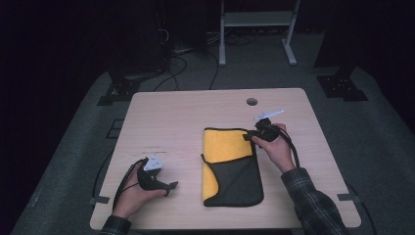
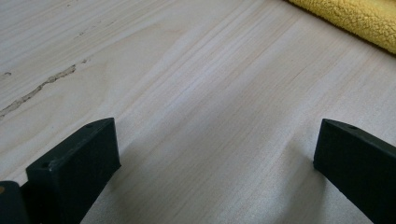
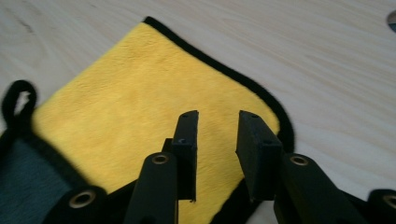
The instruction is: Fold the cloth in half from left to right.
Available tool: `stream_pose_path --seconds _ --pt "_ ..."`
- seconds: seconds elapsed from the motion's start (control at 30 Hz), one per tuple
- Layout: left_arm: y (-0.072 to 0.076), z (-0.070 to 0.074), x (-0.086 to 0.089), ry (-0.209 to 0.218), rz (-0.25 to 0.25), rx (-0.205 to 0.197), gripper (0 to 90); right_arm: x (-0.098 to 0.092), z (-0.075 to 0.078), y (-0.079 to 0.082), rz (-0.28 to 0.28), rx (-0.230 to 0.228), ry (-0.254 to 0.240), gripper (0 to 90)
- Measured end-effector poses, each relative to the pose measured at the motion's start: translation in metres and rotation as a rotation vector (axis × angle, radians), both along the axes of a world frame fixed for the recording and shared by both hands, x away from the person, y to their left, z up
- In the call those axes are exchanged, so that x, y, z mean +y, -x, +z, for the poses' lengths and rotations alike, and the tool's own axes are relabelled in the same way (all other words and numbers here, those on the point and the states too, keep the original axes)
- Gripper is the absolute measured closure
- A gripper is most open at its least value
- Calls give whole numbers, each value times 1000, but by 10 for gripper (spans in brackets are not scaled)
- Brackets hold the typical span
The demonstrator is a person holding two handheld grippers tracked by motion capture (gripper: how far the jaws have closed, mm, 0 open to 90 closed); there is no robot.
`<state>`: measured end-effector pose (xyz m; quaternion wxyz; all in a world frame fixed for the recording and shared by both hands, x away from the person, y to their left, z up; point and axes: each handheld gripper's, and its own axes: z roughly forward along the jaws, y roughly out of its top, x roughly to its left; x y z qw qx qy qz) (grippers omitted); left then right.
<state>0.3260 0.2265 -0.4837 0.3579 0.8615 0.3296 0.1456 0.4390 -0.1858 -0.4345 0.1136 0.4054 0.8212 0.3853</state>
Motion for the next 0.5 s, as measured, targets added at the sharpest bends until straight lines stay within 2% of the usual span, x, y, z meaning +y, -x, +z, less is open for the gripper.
stream_pose_path --seconds 0.27,0.5 --pt "0 0 0 0 0 0 0 12 4 26 73 -18 -44 620" --pt "0 0 0 -1 0 -2 0 42 1 38 161 -15 -65 569"
